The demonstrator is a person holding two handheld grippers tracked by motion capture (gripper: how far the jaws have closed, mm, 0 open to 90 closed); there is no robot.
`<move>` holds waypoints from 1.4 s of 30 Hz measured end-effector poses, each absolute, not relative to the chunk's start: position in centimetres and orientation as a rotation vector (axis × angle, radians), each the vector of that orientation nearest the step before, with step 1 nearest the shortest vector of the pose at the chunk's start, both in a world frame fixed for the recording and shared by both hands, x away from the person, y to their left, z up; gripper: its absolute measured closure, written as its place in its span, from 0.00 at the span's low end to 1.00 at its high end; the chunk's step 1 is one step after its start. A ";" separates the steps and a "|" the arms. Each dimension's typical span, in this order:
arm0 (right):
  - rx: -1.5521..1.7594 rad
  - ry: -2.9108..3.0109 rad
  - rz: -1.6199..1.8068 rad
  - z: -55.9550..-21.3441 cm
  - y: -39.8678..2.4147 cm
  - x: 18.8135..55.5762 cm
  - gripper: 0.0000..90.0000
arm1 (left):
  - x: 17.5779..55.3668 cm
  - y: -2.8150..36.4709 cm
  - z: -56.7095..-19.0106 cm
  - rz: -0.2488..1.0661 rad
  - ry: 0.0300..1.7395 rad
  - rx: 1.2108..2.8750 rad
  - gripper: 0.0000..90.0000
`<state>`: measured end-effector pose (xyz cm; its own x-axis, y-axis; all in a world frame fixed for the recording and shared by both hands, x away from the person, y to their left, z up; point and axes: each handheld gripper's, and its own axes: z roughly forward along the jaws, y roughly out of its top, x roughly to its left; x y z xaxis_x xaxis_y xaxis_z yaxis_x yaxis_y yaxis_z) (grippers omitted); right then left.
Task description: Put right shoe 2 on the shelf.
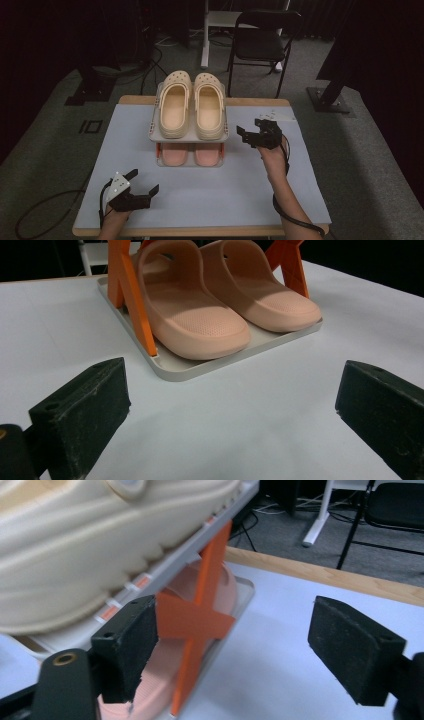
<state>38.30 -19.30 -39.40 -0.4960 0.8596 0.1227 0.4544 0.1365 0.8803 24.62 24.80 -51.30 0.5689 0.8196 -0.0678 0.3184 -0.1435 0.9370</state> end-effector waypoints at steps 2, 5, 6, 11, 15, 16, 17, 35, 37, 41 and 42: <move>1.262 2.005 1.324 -39.7 -19.5 38.3 0.20 | 24.6 24.8 -51.3 0.577 0.953 1.717 0.01; 1.264 1.996 1.317 -40.3 -20.1 38.1 0.20 | 24.6 24.8 -51.3 0.578 0.955 1.716 0.01; 1.268 1.996 1.308 -40.5 -20.2 38.1 0.20 | 24.6 24.8 -51.3 0.578 0.955 1.716 0.01; 1.272 2.012 1.292 -41.7 -21.0 38.0 0.19 | 24.6 24.8 -51.4 0.578 0.957 1.719 0.01; 1.277 2.015 1.298 -42.5 -21.5 37.8 0.19 | 24.7 24.9 -51.4 0.584 0.962 1.723 0.01; 1.286 2.016 1.303 -43.1 -21.9 37.7 0.19 | 24.7 24.9 -51.4 0.584 0.962 1.722 0.01; 1.289 2.018 1.300 -43.4 -22.0 37.6 0.19 | 24.7 24.9 -51.4 0.584 0.964 1.718 0.01; 1.277 2.039 1.295 -47.4 -25.1 35.6 0.18 | 24.7 24.9 -51.5 0.578 0.963 1.719 0.01; 1.290 2.036 1.298 -47.6 -25.5 35.3 0.18 | 24.7 24.9 -51.5 0.580 0.966 1.718 0.01; 1.305 2.014 1.300 -48.3 -26.3 34.6 0.17 | 24.7 25.0 -51.5 0.578 0.965 1.717 0.01; 1.306 2.011 1.289 -48.5 -26.5 34.4 0.17 | 24.7 25.0 -51.5 0.578 0.965 1.717 0.01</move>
